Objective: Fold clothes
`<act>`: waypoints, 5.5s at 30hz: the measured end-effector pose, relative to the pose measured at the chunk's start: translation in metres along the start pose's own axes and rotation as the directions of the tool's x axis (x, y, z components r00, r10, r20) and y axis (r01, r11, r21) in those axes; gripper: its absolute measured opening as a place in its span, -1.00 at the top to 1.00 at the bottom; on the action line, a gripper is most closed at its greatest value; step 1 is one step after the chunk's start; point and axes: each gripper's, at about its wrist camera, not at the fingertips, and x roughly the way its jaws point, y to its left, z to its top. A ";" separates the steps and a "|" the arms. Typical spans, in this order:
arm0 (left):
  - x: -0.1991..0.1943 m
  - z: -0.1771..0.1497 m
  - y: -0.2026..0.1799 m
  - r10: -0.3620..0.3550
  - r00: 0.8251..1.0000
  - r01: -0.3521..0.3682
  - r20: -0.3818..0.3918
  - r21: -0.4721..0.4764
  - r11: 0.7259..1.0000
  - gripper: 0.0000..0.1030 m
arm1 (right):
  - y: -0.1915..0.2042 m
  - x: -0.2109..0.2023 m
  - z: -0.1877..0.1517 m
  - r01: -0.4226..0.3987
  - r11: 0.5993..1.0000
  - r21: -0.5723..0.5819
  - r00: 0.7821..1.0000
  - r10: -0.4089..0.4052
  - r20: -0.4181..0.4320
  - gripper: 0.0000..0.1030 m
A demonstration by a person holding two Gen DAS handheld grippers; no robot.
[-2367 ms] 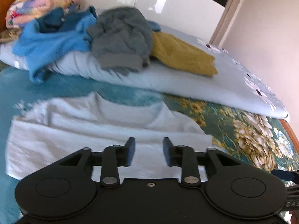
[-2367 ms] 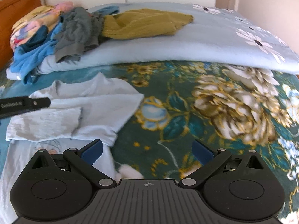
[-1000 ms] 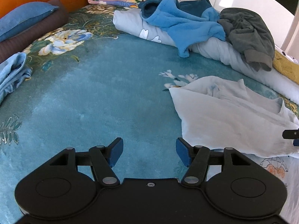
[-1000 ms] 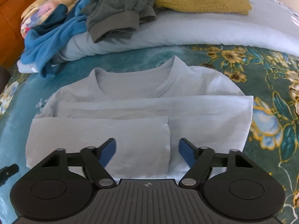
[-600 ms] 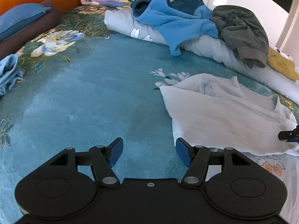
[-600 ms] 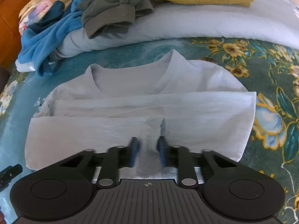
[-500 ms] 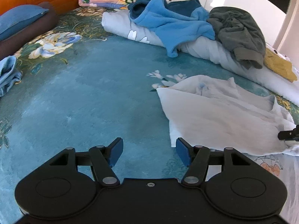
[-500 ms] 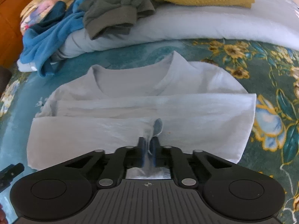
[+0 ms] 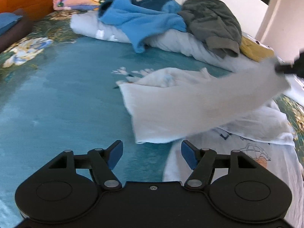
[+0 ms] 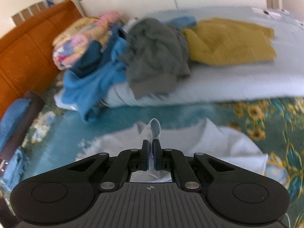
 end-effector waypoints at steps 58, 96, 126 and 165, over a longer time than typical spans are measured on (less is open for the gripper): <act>-0.040 -0.011 0.030 0.097 0.995 -0.095 -0.028 0.065 0.993 -0.45 | -0.107 -0.064 -0.117 0.313 0.933 0.178 0.942 -0.281 -0.186 0.63; -0.109 -0.109 0.048 -0.271 0.927 0.281 -0.260 0.000 0.960 1.00 | -0.055 -0.139 -0.260 0.401 0.872 0.282 0.906 -0.331 -0.263 0.97; -0.146 -0.147 0.055 -0.233 0.921 0.263 -0.311 0.056 0.963 0.53 | -0.058 -0.195 -0.332 0.394 0.823 0.409 0.913 -0.300 -0.275 0.64; -0.157 -0.145 0.048 -0.298 0.916 0.314 -0.268 0.016 0.949 1.00 | -0.046 -0.199 -0.312 0.403 0.838 0.367 0.910 -0.326 -0.255 0.93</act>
